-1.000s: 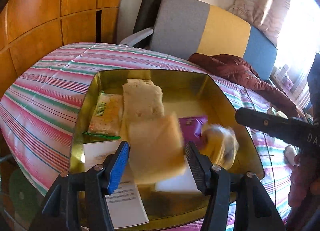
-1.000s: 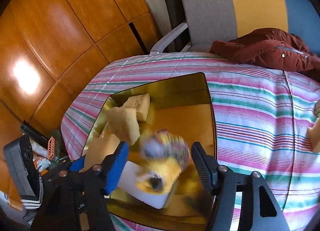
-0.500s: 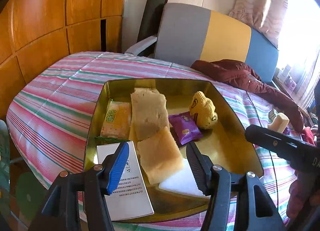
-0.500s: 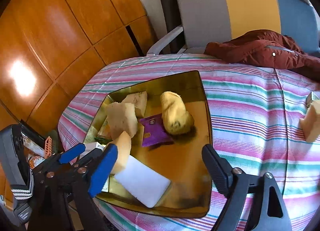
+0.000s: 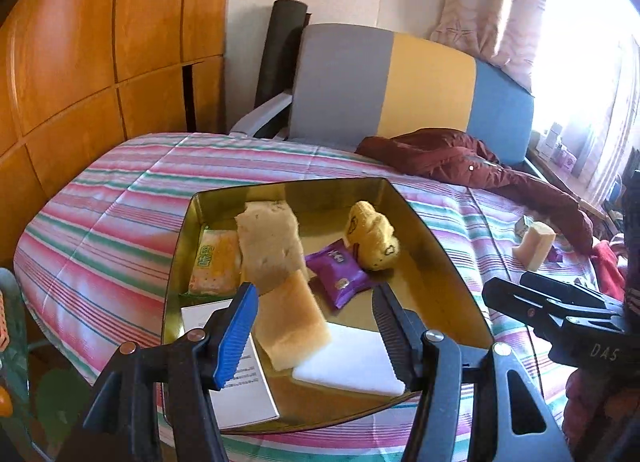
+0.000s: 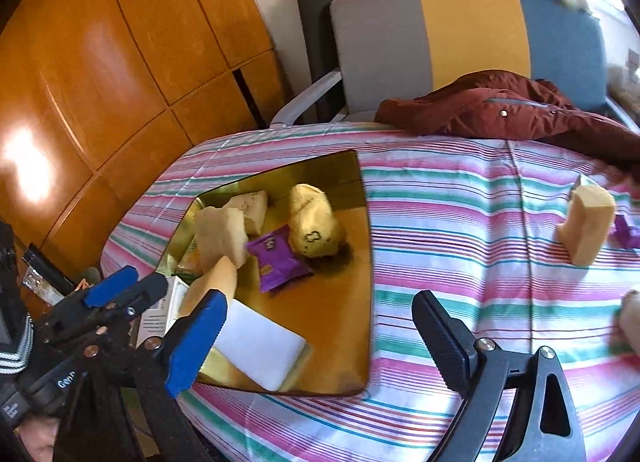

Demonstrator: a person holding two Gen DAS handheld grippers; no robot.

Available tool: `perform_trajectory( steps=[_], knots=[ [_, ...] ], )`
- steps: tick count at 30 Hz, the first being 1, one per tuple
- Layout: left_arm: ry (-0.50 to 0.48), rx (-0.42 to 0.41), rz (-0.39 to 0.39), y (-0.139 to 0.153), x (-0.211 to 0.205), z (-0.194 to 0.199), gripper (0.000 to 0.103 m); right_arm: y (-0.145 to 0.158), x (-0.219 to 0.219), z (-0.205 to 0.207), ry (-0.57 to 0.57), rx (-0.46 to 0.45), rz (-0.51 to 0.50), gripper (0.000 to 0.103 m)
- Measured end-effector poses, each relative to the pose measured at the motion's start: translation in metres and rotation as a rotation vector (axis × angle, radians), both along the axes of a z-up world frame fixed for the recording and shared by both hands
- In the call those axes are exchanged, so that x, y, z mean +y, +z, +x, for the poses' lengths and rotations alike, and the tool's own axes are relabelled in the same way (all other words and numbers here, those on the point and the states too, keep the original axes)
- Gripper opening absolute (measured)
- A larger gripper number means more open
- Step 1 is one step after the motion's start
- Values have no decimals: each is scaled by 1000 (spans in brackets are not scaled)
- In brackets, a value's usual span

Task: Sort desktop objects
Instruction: 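Move both tools back toward the remaining items on the bedspread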

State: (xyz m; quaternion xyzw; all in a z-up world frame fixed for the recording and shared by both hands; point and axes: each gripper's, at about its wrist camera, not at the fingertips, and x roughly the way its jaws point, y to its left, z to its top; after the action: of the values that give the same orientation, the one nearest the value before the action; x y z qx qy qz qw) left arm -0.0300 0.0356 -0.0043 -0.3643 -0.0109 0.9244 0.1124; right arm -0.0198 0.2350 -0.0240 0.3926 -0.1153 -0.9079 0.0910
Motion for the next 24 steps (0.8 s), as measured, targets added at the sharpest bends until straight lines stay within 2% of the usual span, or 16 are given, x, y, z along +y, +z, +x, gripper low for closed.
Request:
perform_trajectory(
  steps=[16, 21, 24],
  knots=[
    [-151, -2, 17, 2, 38, 12, 60, -12, 74, 32, -150, -63, 29, 96],
    [-206, 0, 34, 7, 54, 15, 60, -9, 109, 42, -199, -83, 24, 96],
    [-232, 4, 8, 7, 66, 18, 60, -4, 137, 49, -244, -86, 5, 96]
  ],
)
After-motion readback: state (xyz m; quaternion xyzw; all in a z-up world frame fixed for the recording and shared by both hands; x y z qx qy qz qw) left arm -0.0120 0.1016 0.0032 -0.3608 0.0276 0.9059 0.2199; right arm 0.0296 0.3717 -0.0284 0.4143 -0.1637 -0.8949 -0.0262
